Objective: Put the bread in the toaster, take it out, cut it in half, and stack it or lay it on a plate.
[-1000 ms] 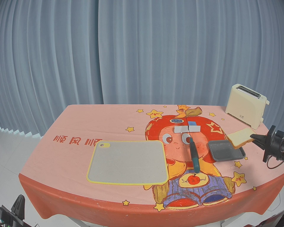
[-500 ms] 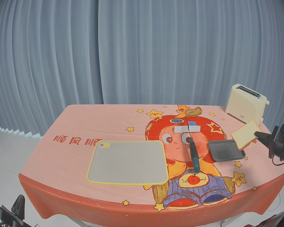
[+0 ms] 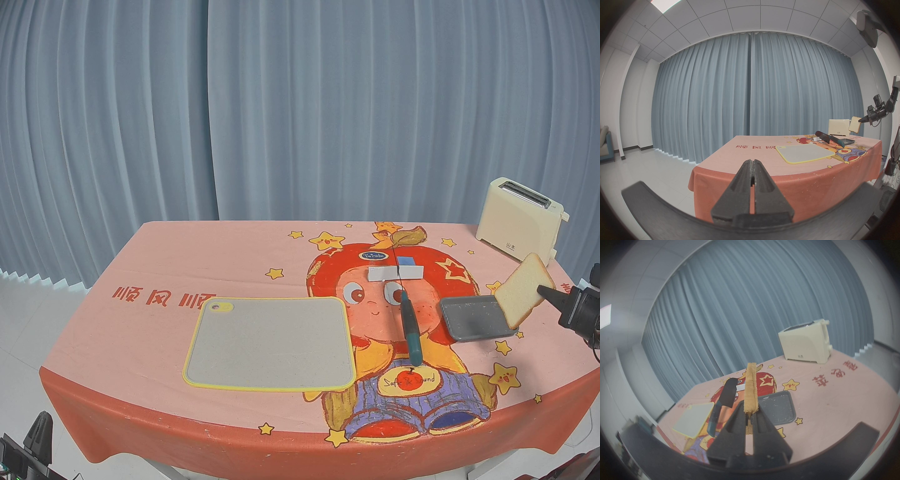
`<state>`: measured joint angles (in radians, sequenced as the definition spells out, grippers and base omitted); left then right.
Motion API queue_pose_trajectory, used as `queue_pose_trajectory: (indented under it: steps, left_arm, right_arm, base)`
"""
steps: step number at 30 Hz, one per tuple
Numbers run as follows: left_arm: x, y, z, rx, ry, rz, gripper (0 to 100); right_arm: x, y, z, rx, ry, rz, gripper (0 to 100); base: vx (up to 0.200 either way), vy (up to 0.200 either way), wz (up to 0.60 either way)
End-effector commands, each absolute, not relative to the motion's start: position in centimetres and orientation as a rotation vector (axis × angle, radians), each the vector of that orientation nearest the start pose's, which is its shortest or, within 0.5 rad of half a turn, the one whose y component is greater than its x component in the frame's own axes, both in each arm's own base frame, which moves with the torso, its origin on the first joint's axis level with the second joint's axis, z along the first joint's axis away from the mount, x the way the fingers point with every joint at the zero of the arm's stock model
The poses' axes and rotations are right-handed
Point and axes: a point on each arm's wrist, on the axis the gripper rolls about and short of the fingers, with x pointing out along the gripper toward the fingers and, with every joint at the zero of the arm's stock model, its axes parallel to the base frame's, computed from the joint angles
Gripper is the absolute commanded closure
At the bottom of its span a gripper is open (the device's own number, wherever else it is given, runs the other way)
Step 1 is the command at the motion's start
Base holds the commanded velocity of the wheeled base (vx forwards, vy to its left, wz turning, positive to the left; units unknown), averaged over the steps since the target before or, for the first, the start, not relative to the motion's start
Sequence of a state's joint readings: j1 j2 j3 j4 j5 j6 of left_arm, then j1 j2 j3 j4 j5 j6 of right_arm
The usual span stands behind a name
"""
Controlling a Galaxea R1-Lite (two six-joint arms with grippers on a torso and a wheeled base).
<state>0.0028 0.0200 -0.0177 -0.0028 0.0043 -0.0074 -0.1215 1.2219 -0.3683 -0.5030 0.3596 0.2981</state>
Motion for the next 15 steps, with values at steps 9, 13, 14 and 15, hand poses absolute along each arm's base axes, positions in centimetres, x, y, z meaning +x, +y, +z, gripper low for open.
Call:
queue_pose_trajectory:
  steps: [9, 13, 14, 15]
  left_arm:
    - [-2.1, 0.0, 7.6, -0.008, 0.018, 0.008, 100]
    - [-2.1, 0.0, 7.6, -0.008, 0.018, 0.008, 100]
    - [-2.1, 0.0, 7.6, -0.008, 0.018, 0.008, 100]
    - [-2.1, 0.0, 7.6, -0.008, 0.018, 0.008, 100]
  right_arm:
    - [15.4, 0.4, 17.2, 0.178, 0.324, 0.345, 100]
    - [15.2, 0.7, 16.5, 0.078, 0.339, 0.408, 100]
    - [15.0, 0.7, 16.1, 0.07, 0.35, 0.413, 100]
    - [14.9, 0.7, 15.9, 0.07, 0.357, 0.418, 100]
  base:
    - [0.0, 0.0, 0.0]
    - [0.0, 0.0, 0.0]
    - [0.0, 0.0, 0.0]
    - [0.0, 0.0, 0.0]
